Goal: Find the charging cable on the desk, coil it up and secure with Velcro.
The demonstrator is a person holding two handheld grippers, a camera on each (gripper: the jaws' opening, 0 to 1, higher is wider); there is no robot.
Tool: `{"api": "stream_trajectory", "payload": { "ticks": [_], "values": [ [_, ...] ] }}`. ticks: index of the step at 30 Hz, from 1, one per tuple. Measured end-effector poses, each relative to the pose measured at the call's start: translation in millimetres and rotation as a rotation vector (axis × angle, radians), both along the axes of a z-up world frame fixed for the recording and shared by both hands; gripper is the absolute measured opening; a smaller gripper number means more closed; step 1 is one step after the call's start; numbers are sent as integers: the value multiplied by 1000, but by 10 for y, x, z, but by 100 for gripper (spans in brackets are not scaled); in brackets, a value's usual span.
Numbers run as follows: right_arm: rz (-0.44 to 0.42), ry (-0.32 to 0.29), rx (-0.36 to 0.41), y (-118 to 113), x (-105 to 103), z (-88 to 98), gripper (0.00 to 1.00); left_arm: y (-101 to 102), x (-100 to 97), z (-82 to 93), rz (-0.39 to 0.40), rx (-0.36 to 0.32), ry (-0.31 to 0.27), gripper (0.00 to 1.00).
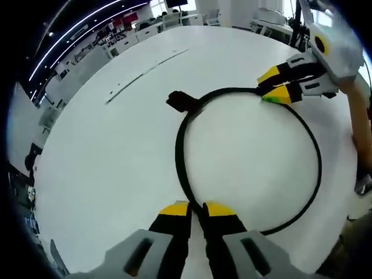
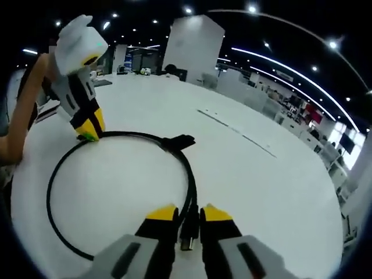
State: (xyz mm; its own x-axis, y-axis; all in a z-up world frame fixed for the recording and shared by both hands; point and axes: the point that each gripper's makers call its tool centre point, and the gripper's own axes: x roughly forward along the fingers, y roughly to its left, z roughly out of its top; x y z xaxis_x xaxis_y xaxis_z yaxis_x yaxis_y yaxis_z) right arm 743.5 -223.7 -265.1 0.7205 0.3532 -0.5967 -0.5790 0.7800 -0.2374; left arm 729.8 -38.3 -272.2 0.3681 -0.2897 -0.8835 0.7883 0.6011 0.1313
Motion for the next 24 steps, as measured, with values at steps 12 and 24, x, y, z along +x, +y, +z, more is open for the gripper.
{"api": "stream_trajectory", "payload": {
  "ticks": [12,24],
  "values": [
    [-8,-11,35,15,52,15,20,-23,-7,6,-12,-31,7,10],
    [-22,-5,11,24,31,5,15,-14,-13,7,4,-7,13,10]
  ]
}}
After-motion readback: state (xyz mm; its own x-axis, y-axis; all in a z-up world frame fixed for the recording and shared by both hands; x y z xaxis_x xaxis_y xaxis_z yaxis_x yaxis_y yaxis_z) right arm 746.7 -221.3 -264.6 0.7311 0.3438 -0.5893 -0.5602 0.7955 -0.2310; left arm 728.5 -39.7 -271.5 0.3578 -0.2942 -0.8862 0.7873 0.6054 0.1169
